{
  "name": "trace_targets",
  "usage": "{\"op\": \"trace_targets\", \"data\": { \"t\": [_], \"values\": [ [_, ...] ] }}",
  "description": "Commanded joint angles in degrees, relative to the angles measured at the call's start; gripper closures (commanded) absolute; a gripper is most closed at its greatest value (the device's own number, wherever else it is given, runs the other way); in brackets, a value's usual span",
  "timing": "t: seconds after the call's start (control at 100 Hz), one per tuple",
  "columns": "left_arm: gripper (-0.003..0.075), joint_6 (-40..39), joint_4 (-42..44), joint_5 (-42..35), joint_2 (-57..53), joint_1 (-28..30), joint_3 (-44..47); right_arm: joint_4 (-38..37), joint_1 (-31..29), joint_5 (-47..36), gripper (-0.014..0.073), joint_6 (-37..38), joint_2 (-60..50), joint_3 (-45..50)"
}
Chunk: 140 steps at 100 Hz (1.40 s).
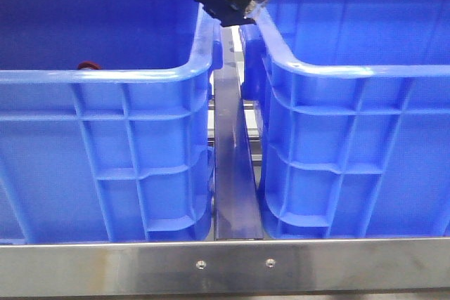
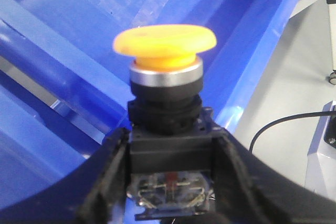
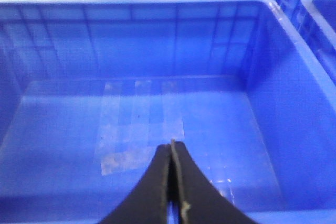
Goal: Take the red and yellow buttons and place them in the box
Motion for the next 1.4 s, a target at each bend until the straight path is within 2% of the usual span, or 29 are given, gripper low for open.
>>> {"op": "trace_targets", "data": {
  "t": [0.0, 0.05, 0.12, 0.19, 0.31, 0.4, 0.54, 0.68, 1.07, 1.22, 1.39],
  "values": [
    [0.0629, -0.1, -2.1, -2.7, -1.5, -0.5, -1.6, 0.0, 0.2, -1.3, 0.0682, -0.4, 5.4, -5.9],
    [0.0629, -0.1, -2.1, -2.7, -1.5, -0.5, -1.6, 0.9, 0.2, -1.3, 0.0663, -0.4, 8.0, -7.9],
    [0.0629, -0.1, -2.1, -2.7, -1.5, -0.5, -1.6, 1.7, 0.2, -1.8, 0.0594, -0.4, 11.3, -10.3],
    [0.0629, -0.1, -2.1, -2.7, -1.5, -0.5, -1.6, 1.7, 0.2, -1.8, 0.0463, -0.4, 14.3, -12.3],
    [0.0629, -0.1, -2.1, -2.7, -1.5, -0.5, -1.6, 1.7, 0.2, -0.7, 0.0151, -0.4, 18.9, -14.8],
    [0.0629, -0.1, -2.1, -2.7, -1.5, -0.5, -1.6, 2.3, 0.3, 1.0, 0.0044, -0.4, 21.6, -16.2],
    [0.0629, -0.1, -2.1, -2.7, -1.5, -0.5, -1.6, 7.9, 0.8, 6.8, 0.005, -0.4, 24.6, -19.4],
    [0.0629, -0.1, -2.1, -2.7, -1.5, -0.5, -1.6, 17.8, 2.8, 11.2, 0.005, -1.9, 27.5, -22.8],
    [0.0629, -0.1, -2.1, -2.7, -1.5, -0.5, -1.6, 60.4, 8.1, 22.9, 0.005, -20.5, 37.6, -27.9],
    [0.0629, -0.1, -2.1, -2.7, -1.5, -0.5, -1.6, 69.9, 9.5, 25.8, 0.005, -26.3, 42.2, -28.6],
    [0.0629, -0.1, -2.1, -2.7, -1.5, -0.5, -1.6, 73.9, 13.2, 25.8, 0.005, -29.1, 46.8, -28.9]
  ]
}}
